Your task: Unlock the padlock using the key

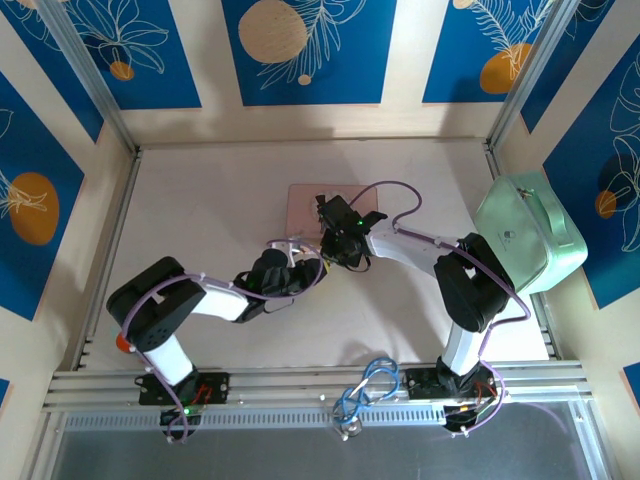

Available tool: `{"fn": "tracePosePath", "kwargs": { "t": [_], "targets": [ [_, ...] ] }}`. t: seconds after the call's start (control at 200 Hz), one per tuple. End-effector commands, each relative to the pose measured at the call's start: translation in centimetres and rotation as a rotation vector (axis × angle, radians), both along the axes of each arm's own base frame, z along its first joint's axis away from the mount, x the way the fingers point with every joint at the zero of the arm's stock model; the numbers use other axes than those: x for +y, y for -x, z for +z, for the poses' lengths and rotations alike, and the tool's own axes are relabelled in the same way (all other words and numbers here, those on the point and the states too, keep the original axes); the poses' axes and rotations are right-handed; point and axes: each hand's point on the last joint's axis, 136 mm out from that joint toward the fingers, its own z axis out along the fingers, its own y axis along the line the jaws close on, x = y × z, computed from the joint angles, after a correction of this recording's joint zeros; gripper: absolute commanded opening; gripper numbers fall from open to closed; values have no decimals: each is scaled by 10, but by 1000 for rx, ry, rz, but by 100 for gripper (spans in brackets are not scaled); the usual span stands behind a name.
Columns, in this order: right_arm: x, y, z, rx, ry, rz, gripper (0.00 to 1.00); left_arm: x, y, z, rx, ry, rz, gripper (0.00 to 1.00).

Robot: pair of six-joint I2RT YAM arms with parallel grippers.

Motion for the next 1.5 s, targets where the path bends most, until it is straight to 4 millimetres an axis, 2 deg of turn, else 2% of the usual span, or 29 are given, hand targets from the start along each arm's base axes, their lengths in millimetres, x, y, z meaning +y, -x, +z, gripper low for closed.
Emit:
{"fn": "tracePosePath", "kwargs": {
  "t": [0.0,0.1,0.315,0.64,0.905,1.07,1.311,1.496],
  "targets": [
    [2,16,2,52,-31,13,0,-2,0,12,-41,25,0,29],
    [4,18,1,69,-44,12,0,-4,1,12,-45,27,-13,25],
    [3,21,0,77,-41,10,0,-6,1,7,-45,7,-29,26],
    [-8,20,0,80,-24,18,0,-7,-4,10,-63,-23,-29,25],
    [-18,13,-7,82,2,22,0,-13,-4,9,-64,-18,-52,25],
    [-13,14,-4,80,-6,9,0,-14,-6,4,-55,-27,-51,25],
    [-1,18,-2,90,-31,47,0,-15,-7,2,-53,-31,-47,16],
    [3,18,-2,95,-43,54,0,-17,-9,1,-52,-37,-47,17]
  ]
}}
